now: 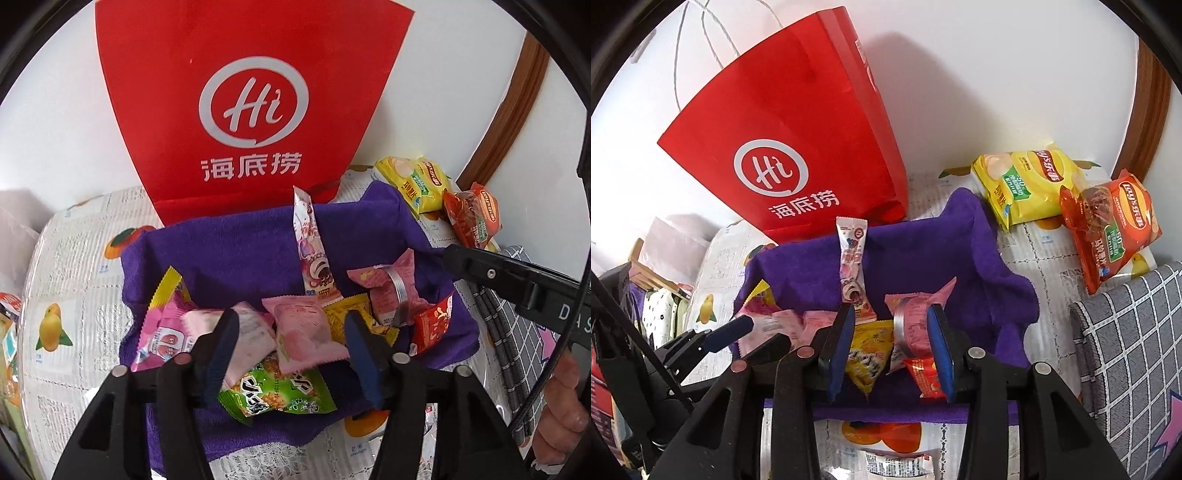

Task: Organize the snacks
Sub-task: 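Lower the red packet onto the towel with right tool while left tool lowers pink wrapper, then open both tools and move them back toward the bed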

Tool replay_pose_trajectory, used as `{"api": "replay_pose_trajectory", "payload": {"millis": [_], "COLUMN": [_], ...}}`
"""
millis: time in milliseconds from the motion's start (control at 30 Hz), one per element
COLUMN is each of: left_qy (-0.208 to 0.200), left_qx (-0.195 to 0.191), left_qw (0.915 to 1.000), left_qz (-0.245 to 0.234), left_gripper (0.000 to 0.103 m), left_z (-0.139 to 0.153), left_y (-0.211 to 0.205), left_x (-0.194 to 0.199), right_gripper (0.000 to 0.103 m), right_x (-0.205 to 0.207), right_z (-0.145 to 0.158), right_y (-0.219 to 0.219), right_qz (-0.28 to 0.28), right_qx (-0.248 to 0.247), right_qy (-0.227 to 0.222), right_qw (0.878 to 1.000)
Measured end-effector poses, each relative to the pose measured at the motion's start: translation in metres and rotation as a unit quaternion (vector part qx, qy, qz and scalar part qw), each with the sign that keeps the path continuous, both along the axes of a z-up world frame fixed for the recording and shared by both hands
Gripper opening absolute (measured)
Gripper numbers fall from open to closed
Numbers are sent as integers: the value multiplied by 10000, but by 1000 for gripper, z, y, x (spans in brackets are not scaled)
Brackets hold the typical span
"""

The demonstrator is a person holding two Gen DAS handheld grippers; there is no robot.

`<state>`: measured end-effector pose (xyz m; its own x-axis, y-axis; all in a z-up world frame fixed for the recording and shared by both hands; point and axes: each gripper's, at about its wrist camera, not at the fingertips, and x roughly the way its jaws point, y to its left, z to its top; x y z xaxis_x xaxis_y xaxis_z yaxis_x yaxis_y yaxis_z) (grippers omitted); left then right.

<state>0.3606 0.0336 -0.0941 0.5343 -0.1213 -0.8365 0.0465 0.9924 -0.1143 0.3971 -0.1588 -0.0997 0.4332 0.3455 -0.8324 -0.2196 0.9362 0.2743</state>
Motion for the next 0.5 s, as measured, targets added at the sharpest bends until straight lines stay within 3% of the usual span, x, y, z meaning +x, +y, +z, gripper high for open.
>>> {"api": "replay_pose_trajectory", "payload": {"millis": [500], "left_qy": [34], "left_qx": [-18], "left_qw": [10000], "left_qz": [-11], "left_gripper": [61], "left_z": [3], "left_y": [-1], "left_x": [-2], "right_gripper": [41], "right_x": [-2], "right_z": [0], "right_y": [7], "right_qz": [91], "right_qx": [54], "right_qy": [36], "right_qw": [9999]}}
